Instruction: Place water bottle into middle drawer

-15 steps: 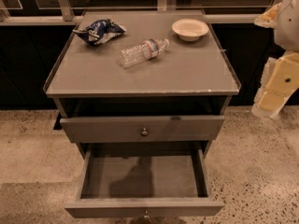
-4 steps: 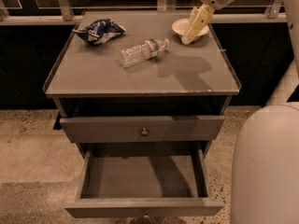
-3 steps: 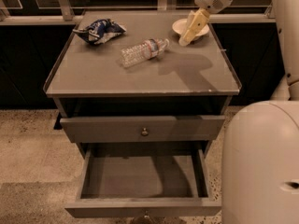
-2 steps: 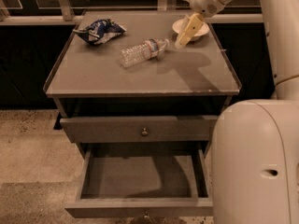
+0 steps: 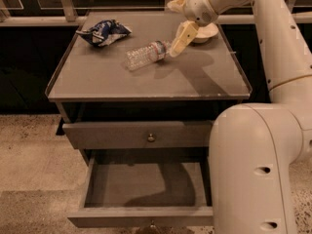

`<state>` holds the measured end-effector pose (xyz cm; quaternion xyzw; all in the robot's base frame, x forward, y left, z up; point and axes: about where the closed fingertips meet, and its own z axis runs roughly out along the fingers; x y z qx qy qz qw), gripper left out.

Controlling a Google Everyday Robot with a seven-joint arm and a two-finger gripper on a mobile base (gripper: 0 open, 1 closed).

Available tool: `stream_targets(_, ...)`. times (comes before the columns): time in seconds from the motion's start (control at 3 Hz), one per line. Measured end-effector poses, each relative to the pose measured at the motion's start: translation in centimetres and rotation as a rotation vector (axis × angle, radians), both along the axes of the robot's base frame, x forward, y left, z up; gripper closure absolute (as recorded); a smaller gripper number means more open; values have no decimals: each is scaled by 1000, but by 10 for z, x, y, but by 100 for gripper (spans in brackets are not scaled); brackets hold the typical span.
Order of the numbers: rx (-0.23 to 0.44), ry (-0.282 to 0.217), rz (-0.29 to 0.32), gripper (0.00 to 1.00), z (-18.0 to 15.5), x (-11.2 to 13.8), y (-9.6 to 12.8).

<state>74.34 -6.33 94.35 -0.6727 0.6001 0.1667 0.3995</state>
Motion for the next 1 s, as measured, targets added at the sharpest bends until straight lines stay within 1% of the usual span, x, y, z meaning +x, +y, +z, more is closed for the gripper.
stream_targets(0.33,28,29,37,0,-6,1,23)
stream_targets(0.67,28,51,57,0,-14,2,37)
stream_targets(1.0,10,84,27,0,-24,1,25)
